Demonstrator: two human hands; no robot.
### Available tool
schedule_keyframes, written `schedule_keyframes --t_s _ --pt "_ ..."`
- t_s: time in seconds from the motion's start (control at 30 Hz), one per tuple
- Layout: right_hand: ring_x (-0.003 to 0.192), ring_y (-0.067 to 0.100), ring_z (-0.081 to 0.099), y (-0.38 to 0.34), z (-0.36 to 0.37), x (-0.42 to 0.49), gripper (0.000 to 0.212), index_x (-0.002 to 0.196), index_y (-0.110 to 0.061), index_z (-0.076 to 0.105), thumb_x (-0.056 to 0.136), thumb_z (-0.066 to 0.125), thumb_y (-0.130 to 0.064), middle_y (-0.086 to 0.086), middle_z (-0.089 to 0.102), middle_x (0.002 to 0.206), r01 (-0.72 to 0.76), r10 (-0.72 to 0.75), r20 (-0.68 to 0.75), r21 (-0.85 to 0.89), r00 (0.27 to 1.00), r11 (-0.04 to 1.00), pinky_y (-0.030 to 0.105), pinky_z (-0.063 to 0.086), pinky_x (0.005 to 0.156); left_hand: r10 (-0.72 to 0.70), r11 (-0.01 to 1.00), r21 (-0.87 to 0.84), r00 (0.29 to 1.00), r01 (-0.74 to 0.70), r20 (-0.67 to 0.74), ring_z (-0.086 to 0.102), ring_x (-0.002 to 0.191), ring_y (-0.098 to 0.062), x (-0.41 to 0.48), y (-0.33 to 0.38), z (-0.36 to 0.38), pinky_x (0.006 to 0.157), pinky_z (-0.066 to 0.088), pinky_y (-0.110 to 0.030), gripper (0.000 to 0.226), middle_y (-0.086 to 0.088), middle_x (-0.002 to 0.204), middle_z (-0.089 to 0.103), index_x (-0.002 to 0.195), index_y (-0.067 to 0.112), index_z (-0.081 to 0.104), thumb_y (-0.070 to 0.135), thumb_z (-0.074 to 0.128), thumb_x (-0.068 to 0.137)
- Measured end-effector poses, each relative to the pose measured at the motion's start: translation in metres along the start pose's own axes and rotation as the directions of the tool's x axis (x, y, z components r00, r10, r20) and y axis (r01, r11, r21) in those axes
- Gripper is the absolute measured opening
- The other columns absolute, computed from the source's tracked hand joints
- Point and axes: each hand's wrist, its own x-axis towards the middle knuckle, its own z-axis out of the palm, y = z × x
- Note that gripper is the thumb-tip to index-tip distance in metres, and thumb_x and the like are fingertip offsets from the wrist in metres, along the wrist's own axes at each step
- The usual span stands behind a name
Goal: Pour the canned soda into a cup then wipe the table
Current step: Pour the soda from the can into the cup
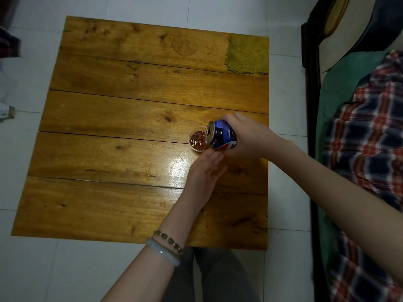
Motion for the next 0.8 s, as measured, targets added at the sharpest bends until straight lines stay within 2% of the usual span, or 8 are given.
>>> schedule_keyframes --t_s 0.13,0.23,0.37,0.47,0.53,0.63,0.7,0.8 --pt "0.103 0.012 0.048 -0.009 0.001 -0.001 0.080 0.132 -0.023 0.036 0.067 0.077 -0.044 -0.002 0.049 0.120 -0.004 0.006 -0.017 0.137 1.000 0.991 0.033 0.048 0.089 0.092 0.976 0.199 0.996 -0.094 0.021 0.047 0.128 -0.010 -0.005 0.006 -0.007 0.106 0.039 -0.047 0.049 0.001 0.136 0.055 0.137 0.018 0.045 -0.002 0.028 0.096" --pt "0.110 0.009 0.046 -0.025 0.000 -0.002 0.085 0.134 -0.023 0.036 0.065 0.079 -0.046 -0.004 0.049 0.126 0.003 0.021 -0.088 0.268 0.996 0.963 0.030 0.045 0.094 0.195 0.892 0.403 0.979 -0.205 0.066 0.047 0.127 -0.006 -0.011 0.018 -0.011 0.102 0.045 -0.039 0.043 0.007 0.138 0.051 0.141 0.023 0.041 0.008 0.033 0.101" --pt "0.105 0.004 0.044 -0.055 -0.004 0.002 0.082 0.132 -0.021 0.040 0.064 0.081 -0.044 -0.007 0.053 0.122 0.057 0.022 -0.193 0.396 0.981 0.916 0.020 0.038 0.090 0.328 0.865 0.406 0.945 -0.295 -0.011 0.045 0.125 0.001 -0.027 0.039 -0.021 0.097 0.045 -0.022 0.050 0.013 0.139 0.047 0.144 0.025 0.035 0.030 0.035 0.094" --pt "0.111 0.008 0.044 -0.079 -0.001 0.011 0.078 0.130 -0.023 0.042 0.065 0.080 -0.045 -0.014 0.051 0.115 0.104 0.027 -0.273 0.452 0.962 0.886 0.023 0.036 0.091 0.419 0.858 0.353 0.906 -0.374 -0.058 0.048 0.123 -0.002 -0.039 0.057 -0.035 0.086 0.046 -0.015 0.051 0.013 0.136 0.047 0.138 0.024 0.039 0.032 0.035 0.088" --pt "0.115 0.012 0.043 -0.096 0.005 0.021 0.079 0.130 -0.022 0.044 0.065 0.079 -0.047 -0.013 0.053 0.119 0.132 0.027 -0.320 0.466 0.947 0.875 0.026 0.037 0.092 0.465 0.842 0.345 0.882 -0.414 -0.075 0.050 0.122 -0.006 -0.045 0.071 -0.046 0.085 0.045 -0.016 0.045 0.006 0.137 0.048 0.129 0.027 0.045 0.036 0.040 0.085" --pt "0.114 0.010 0.043 -0.118 0.016 0.036 0.078 0.130 -0.017 0.047 0.066 0.081 -0.044 -0.006 0.055 0.124 0.198 0.017 -0.399 0.491 0.917 0.848 0.030 0.037 0.097 0.491 0.835 0.347 0.862 -0.426 -0.123 0.049 0.124 -0.010 -0.049 0.089 -0.066 0.095 0.041 -0.025 0.039 -0.001 0.138 0.049 0.122 0.029 0.049 0.036 0.040 0.085" --pt "0.113 0.009 0.043 -0.131 0.026 0.045 0.077 0.130 -0.014 0.049 0.065 0.082 -0.040 -0.008 0.052 0.119 0.232 0.035 -0.448 0.528 0.893 0.817 0.034 0.038 0.100 0.497 0.832 0.359 0.855 -0.422 -0.146 0.049 0.125 -0.010 -0.048 0.095 -0.079 0.098 0.038 -0.028 0.042 -0.002 0.139 0.049 0.126 0.025 0.047 0.031 0.033 0.087" --pt "0.111 0.010 0.045 -0.145 0.039 0.058 0.075 0.129 -0.014 0.050 0.065 0.083 -0.034 -0.015 0.046 0.113 0.248 0.065 -0.462 0.584 0.884 0.773 0.040 0.039 0.100 0.498 0.825 0.387 0.853 -0.411 -0.157 0.047 0.127 -0.009 -0.044 0.100 -0.097 0.097 0.039 -0.024 0.051 -0.001 0.141 0.047 0.136 0.018 0.041 0.030 0.031 0.088"
